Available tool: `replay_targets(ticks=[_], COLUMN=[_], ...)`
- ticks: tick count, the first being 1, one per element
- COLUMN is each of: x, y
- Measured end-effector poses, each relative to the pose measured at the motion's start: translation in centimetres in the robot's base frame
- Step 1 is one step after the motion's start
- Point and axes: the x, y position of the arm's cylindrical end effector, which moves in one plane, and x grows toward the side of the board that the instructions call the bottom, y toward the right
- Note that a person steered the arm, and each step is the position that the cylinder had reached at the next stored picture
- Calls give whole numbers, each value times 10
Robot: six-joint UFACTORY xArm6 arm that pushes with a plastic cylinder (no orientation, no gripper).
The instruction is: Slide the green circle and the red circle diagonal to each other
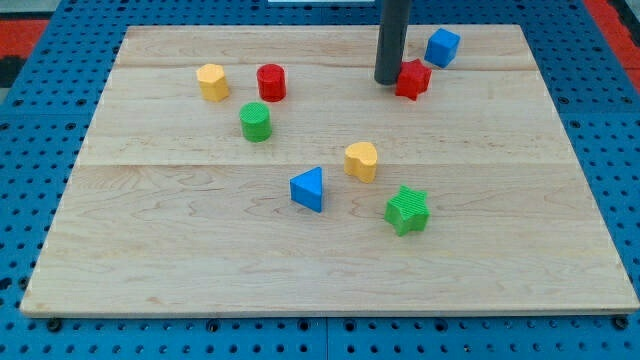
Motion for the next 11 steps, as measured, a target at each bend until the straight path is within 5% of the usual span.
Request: replay_targets(ticks=[1,2,3,5,7,8,9,11], x=[11,-31,-32,16,-43,11,87,50], y=[-47,-59,-134,-199,-240,-300,-265,-221])
